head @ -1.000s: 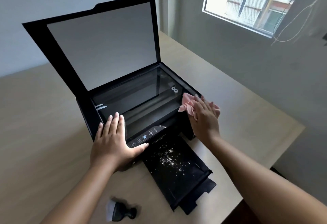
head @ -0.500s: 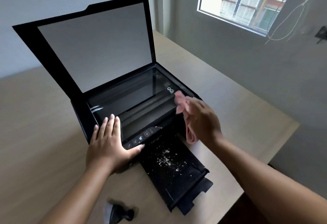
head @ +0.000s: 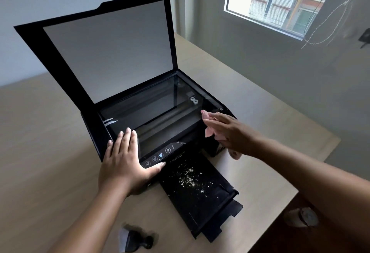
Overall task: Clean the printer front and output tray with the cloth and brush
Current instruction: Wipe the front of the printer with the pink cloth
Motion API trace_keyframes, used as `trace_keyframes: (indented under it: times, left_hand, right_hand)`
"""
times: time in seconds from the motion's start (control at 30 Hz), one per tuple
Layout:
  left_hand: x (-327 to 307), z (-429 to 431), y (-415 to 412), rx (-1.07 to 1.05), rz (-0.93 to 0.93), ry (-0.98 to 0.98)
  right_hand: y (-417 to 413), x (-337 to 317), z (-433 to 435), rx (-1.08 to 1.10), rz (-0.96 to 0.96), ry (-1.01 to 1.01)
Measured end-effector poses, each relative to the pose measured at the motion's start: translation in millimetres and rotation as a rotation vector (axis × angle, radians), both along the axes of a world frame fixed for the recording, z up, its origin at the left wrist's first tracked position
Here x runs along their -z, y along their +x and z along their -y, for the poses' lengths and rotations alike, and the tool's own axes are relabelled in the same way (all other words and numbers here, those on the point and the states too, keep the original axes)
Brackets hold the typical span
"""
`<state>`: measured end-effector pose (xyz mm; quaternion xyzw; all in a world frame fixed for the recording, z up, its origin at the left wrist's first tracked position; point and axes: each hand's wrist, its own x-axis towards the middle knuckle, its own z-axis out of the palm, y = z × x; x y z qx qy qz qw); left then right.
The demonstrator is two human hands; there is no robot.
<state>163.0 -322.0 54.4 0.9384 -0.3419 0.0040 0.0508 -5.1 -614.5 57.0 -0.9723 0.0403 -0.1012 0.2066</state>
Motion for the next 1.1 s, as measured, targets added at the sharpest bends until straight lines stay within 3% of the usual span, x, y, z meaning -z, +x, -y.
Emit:
trace_keyframes:
  times: [0.1, 0.2, 0.33, 0.4, 0.7, 0.8, 0.9, 1.1]
  left_hand:
    - [1, -1, 1, 0.002, 0.006, 0.008]
    - [1, -2, 3, 0.004, 0.015, 0.007]
    - [2, -1, 2, -0.001, 0.013, 0.003]
    - [2, 1, 1, -0.001, 0.02, 0.007]
    - [2, 2, 1, 0.001, 0.021, 0.016]
    - [1, 2, 2, -0.001, 0.016, 0.01]
    - [1, 2, 0, -0.005, 0.01, 0.009]
    - [2, 2, 0, -0.004, 0.008, 0.005]
  right_hand:
    - [6, -28, 0, 0.14, 0.138, 0.276]
    - [27, -24, 2, 0.393, 0.36, 0.398]
    - [43, 14, -20, 0.644, 0.088, 0.144]
    - [44, 13, -36, 0.609, 0.159, 0.103]
    - [34, 9, -92, 0.025, 0.231, 0.02]
    - [23, 8, -71, 0.279, 0.299, 0.015]
    - [23, 18, -63, 0.507, 0.24, -0.018]
    - [16, 16, -110, 0.111, 0.241, 0.031]
